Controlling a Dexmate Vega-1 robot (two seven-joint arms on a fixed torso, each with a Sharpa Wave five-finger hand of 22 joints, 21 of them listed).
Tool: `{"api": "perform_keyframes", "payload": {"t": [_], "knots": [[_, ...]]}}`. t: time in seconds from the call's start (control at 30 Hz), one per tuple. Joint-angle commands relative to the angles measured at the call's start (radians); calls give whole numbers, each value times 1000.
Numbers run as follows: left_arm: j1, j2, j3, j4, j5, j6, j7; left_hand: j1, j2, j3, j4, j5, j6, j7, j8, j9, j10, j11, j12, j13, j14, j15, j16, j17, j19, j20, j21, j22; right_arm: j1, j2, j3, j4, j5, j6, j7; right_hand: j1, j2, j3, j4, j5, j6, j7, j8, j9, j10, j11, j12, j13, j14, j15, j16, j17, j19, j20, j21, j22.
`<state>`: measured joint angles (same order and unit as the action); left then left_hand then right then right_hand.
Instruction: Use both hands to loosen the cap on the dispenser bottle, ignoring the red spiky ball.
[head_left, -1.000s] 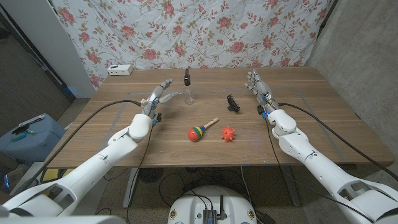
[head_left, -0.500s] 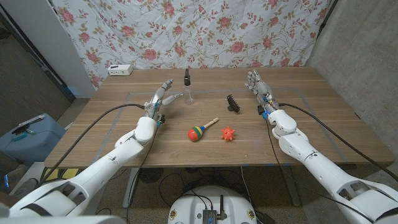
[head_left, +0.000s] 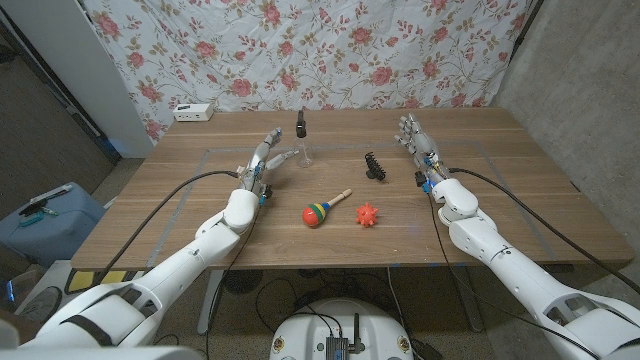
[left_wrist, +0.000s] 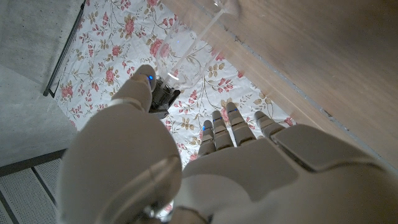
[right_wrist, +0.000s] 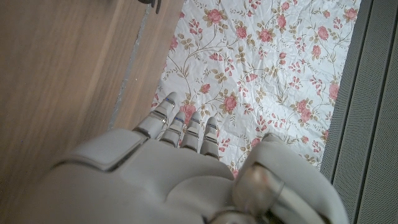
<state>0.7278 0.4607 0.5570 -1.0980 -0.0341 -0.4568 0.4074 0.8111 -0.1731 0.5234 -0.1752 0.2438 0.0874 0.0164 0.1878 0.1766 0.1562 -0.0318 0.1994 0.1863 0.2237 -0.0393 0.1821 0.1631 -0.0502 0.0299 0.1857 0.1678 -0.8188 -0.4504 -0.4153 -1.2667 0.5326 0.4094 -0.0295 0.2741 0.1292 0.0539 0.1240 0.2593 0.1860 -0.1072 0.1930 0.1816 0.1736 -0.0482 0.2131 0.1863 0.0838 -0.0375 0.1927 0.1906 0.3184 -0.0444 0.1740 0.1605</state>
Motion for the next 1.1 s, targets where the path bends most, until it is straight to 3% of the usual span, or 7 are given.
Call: {"api": "perform_keyframes", "payload": {"t": [0.03, 0.73, 1.1], "knots": [[-75, -80, 31, 172, -19, -76, -6, 13, 1, -6, 1, 6, 15, 0, 9, 3, 13, -3, 4, 0, 14, -30, 4, 2, -5, -7, 3, 0, -9, -5, 7, -6, 11, 6, 9, 6, 1, -1, -6, 4, 11, -2, 4, 1, 12, 2, -5, 2, 10, -23, 6, 3, -2, -29, 6, 5], [-169, -147, 81, 354, -57, -135, -67, 31, 6, -23, 6, 13, 54, -9, 18, 3, 49, -14, 13, -2, 44, -39, 6, 1, 0, -9, 2, -1, -7, -2, 8, 9, 15, 25, 23, 3, 1, 0, -7, 3, 11, -4, 2, 1, 14, 3, -8, 2, 13, -17, 7, 3, -7, -24, 7, 5], [-248, -201, 110, 522, -76, -204, -103, 47, 10, -31, 6, 15, 68, -12, 19, 3, 67, -24, 15, -2, 55, -45, 5, 1, 7, -22, 2, -1, -14, -1, 9, 1, 11, 24, 12, 1, 1, 0, -7, 2, 11, -4, 1, 1, 15, 2, -9, 3, 15, -15, 7, 3, -8, -22, 7, 5]]}}
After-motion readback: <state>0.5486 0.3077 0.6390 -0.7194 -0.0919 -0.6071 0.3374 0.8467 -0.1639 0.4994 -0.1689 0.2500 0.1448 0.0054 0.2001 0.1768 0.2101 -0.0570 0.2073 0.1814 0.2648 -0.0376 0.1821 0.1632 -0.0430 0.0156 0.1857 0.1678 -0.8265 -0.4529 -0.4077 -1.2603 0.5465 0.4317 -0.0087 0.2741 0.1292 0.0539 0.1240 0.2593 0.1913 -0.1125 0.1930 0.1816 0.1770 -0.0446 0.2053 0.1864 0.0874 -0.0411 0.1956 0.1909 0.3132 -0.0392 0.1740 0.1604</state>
